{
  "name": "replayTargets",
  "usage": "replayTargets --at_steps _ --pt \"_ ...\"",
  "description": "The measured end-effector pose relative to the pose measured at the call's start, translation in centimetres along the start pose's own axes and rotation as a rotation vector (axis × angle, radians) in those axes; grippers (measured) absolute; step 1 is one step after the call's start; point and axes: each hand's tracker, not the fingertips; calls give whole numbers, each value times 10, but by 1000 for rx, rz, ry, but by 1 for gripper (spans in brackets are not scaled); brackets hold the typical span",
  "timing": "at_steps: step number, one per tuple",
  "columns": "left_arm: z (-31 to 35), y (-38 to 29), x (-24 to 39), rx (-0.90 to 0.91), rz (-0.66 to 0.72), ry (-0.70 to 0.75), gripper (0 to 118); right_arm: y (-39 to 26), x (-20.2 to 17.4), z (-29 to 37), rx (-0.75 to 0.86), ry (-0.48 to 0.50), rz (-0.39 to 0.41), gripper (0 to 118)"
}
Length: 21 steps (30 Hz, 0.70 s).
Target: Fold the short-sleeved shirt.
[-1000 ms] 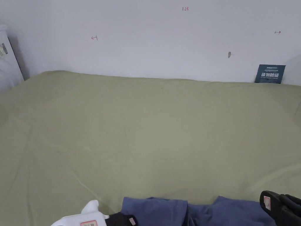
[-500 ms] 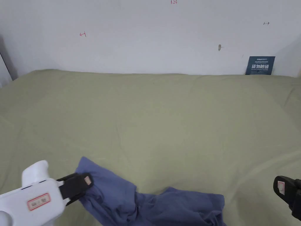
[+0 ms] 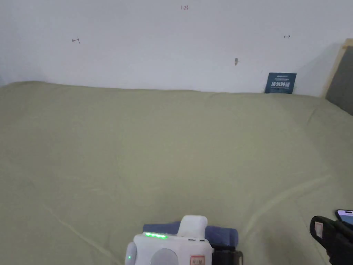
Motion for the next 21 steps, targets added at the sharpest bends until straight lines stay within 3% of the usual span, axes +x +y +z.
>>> replayTargets --at_steps 1,2,4,10,14,15,16,18,21 --pt "-8 -3 -3 -20 -3 -25 83 0 2 0 -1 -8 2 0" --pt "-16 -5 -6 -30 -5 -37 84 0 3 0 -1 -18 -2 0" --pt "-14 -5 -11 -23 5 -12 84 0 7 1 1 -21 -17 0" --pt "67 10 -49 273 295 -194 83 -2 6 0 -7 -16 -7 0" --pt "80 -2 -94 384 479 -107 80 -7 2 -8 -22 7 -11 0" --pt "74 -4 -98 359 502 -98 75 -8 1 -10 -27 12 -13 0" --pt "68 -7 -102 339 491 -113 62 -9 0 -11 -32 15 -14 0" --pt "49 -18 -97 300 458 -101 16 -11 -3 -12 -41 23 -13 0" --pt "12 -31 -85 213 441 -139 14 -11 -7 -10 -43 26 -11 0"
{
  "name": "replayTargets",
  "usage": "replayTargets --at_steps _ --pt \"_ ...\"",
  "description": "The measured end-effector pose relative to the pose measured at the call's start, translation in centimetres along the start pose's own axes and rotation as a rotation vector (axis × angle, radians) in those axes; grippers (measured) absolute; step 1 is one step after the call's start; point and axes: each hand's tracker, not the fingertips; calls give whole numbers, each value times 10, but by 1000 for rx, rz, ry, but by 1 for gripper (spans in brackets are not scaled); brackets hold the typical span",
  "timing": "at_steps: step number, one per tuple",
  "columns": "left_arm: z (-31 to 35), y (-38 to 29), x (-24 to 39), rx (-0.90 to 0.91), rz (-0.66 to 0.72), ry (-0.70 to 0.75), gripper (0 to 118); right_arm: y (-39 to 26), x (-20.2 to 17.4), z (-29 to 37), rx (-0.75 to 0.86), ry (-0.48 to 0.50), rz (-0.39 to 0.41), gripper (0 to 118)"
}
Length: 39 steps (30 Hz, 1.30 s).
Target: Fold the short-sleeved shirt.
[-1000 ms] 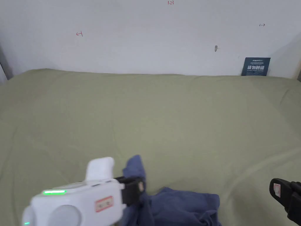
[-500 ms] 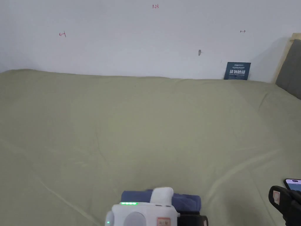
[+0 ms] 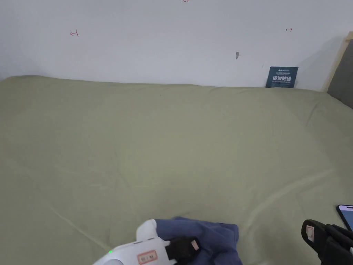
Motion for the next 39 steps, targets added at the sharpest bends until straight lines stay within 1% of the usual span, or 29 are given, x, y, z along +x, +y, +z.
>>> replayTargets --at_steps 1,3,4,5,6,7,8,9,11,13,15,17,19,20,21,22,24,25,26,27,29,30,31,32,33,34,35,36,39 --pt "-7 -6 1 -2 4 -26 12 0 -1 1 0 1 0 0" --pt "-18 -19 8 8 -21 -90 10 2 -4 3 -12 -10 -4 0" --pt "-25 -24 12 7 -74 -110 10 2 -7 4 -12 -15 -6 0" --pt "-35 -29 14 -16 -116 -70 9 2 -9 6 -6 -5 -7 0" --pt "-42 -32 15 -29 -130 -13 4 2 -10 6 -3 16 -8 0" --pt "-48 -35 14 -32 -117 23 4 3 -13 5 -7 33 -7 0" --pt "-49 -37 14 -13 -109 -12 4 3 -16 3 -9 36 -1 0" --pt "-49 -37 15 -1 -107 -16 4 2 -19 2 -11 41 7 0" --pt "-49 -36 20 7 -114 15 4 0 -24 -4 -21 63 23 0" --pt "-46 -41 29 4 -168 50 4 -2 -27 -12 -38 77 25 0" --pt "-39 -42 36 -17 -173 46 4 -5 -30 -20 -54 89 32 0" --pt "-24 -37 41 -71 -95 3 4 -7 -29 -30 -64 100 32 0" --pt "9 -24 42 -12 -46 -105 4 -5 -25 -43 -74 114 23 0" --pt "30 -16 43 39 -63 -142 4 -4 -23 -51 -74 121 19 0" --pt "52 -6 43 89 -96 -140 4 -3 -21 -60 -76 127 14 0" --pt "70 4 40 128 -122 -115 4 -3 -19 -71 -83 153 -3 0" --pt "104 27 25 182 -142 35 4 -7 -15 -100 -122 264 -52 0" --pt "114 36 14 183 -133 118 4 -13 -14 -120 -164 344 -91 0" --pt "121 45 -1 189 -117 194 4 -21 -12 -143 -235 445 -148 0" --pt "128 51 -15 199 -80 241 4 -32 -9 -166 -300 517 -238 0" --pt "136 57 -41 188 22 244 5 -60 -6 -208 -467 637 -373 0" --pt "136 58 -53 181 68 218 17 -76 -4 -228 -565 669 -433 0" --pt "135 57 -59 172 100 205 34 -90 0 -242 -616 619 -432 0" --pt "131 56 -65 168 125 202 59 -103 6 -254 -663 545 -440 0" --pt "124 54 -68 152 133 184 87 -113 16 -260 -651 572 -510 0" --pt "117 52 -69 135 139 169 95 -117 25 -262 -615 622 -602 0" --pt "110 49 -71 119 138 117 95 -116 31 -257 -559 657 -652 0" --pt "103 48 -70 97 141 46 95 -114 33 -254 -556 614 -609 0" --pt "77 44 -62 17 151 -55 95 -109 33 -250 -563 618 -526 0"
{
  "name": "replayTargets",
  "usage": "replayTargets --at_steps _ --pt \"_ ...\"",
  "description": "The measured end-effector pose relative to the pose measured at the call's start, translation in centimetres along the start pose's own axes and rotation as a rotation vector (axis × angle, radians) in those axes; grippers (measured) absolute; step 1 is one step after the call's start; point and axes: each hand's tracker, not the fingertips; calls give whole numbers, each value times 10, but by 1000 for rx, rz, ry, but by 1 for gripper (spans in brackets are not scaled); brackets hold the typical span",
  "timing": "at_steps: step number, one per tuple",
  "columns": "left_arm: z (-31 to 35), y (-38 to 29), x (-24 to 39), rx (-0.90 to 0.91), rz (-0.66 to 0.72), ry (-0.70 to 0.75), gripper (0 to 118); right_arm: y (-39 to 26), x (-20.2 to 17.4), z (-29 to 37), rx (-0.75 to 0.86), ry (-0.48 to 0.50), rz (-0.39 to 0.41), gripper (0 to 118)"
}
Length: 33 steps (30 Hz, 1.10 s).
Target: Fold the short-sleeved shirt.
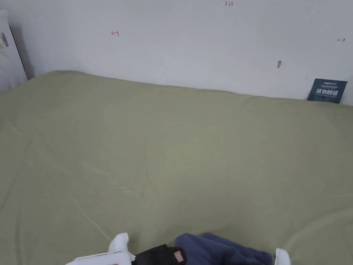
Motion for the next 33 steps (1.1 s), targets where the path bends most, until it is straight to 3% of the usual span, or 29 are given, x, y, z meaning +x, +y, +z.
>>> replayTargets --at_steps 4,10,12,14,18,22,25,29,33 --pt "-31 -4 7 -64 -42 69 95 1 5 14 33 -36 -5 0" --pt "-45 -15 16 -149 -112 71 90 -2 15 54 156 -212 1 0" --pt "-53 -19 21 -185 -180 106 80 -5 14 56 158 -192 -20 0" --pt "-57 -19 23 -180 -196 139 69 -6 1 51 149 -263 47 0" --pt "-50 -11 12 -170 -69 115 45 -8 -20 52 94 -313 66 0" --pt "-40 -16 10 -140 -83 95 36 -17 -38 70 98 -385 125 0" --pt "-25 -12 17 -74 -89 68 31 -18 -53 88 159 -353 107 0" --pt "17 19 17 14 -122 116 29 -9 -79 101 256 -323 163 0" --pt "74 66 -4 86 8 237 29 0 -91 91 285 -349 173 0"
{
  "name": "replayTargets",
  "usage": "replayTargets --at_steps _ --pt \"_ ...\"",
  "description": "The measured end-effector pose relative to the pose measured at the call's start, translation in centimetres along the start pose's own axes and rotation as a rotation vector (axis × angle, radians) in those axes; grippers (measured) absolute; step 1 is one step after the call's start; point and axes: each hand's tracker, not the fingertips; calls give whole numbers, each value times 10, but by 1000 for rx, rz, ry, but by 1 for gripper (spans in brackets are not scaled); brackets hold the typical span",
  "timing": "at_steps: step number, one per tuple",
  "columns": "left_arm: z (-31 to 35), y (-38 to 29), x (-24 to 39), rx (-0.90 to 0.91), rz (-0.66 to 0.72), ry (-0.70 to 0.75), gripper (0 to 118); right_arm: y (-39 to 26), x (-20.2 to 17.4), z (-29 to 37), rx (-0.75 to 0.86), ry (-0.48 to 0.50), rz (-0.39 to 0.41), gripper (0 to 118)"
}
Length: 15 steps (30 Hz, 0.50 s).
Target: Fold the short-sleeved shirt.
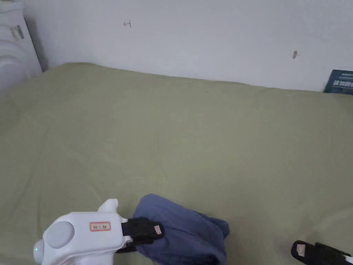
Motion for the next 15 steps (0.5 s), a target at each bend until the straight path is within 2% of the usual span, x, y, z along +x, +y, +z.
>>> replayTargets --at_steps 5,7,9,11,14,15 --pt "81 70 -38 54 -120 130 29 -8 -10 -27 -64 34 13 0" --pt "108 99 -59 17 -138 178 29 -16 -15 -39 -113 20 -2 0" --pt "133 126 -79 -14 -182 287 29 -26 -21 -44 -148 38 9 0" --pt "163 144 -87 -16 -209 424 29 -36 -28 -44 -198 43 56 0" --pt "197 170 -112 69 -176 588 29 -48 -36 -43 -233 34 104 0" --pt "202 174 -123 99 -167 597 29 -51 -37 -42 -233 26 104 0"
